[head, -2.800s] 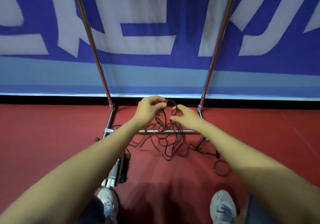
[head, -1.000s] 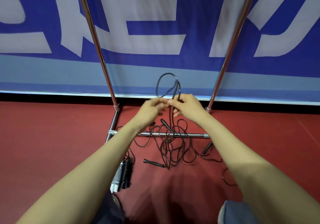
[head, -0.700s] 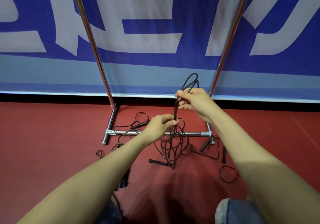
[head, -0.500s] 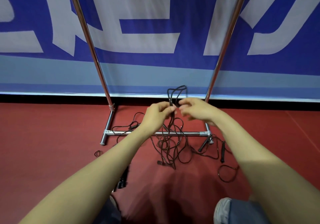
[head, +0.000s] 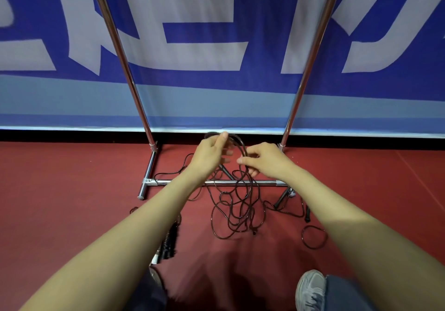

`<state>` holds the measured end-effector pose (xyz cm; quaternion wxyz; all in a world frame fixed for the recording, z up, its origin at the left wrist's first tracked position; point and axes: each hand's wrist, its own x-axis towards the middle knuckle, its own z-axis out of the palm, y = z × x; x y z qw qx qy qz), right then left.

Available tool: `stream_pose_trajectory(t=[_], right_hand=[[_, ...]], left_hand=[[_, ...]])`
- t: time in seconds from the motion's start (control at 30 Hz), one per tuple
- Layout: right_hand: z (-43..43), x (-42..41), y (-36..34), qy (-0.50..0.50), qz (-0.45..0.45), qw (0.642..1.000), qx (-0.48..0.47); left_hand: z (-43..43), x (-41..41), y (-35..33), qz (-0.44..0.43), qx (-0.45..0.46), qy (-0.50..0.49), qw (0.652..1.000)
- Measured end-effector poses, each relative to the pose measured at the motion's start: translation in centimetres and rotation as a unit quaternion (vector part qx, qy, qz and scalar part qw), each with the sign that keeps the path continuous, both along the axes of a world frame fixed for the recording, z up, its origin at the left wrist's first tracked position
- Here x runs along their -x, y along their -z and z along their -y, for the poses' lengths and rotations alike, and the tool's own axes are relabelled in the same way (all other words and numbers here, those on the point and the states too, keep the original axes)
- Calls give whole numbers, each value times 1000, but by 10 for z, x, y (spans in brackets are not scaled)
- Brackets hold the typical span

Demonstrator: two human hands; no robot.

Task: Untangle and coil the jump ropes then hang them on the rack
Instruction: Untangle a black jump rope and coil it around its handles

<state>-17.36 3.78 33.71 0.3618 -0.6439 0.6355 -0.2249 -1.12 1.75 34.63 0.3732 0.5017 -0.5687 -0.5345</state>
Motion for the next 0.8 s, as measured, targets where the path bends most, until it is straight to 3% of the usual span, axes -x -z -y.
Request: stream_pose_trajectory(t=[0.17, 0.33, 0.43, 0.63, 0.7, 0.8], right_hand=[[1, 3, -7, 51, 36, 998, 1], [1, 2, -19, 79, 75, 994, 11], [1, 3, -24, 109, 86, 990, 34], [2, 3, -27, 147, 123, 980, 51], [7, 7, -23, 174, 75, 981, 46], [13, 17, -18, 187, -105, 977, -16]], left_hand=[[-11, -1, 26, 165, -2, 101, 981], [-20, 8, 39, 148, -35, 164, 975], [-27, 12, 40, 120, -31, 133, 983], [-37, 22, 43, 159, 26, 64, 985], [-33, 20, 41, 166, 46, 34, 984], [-25, 14, 30, 148, 56, -9, 987]])
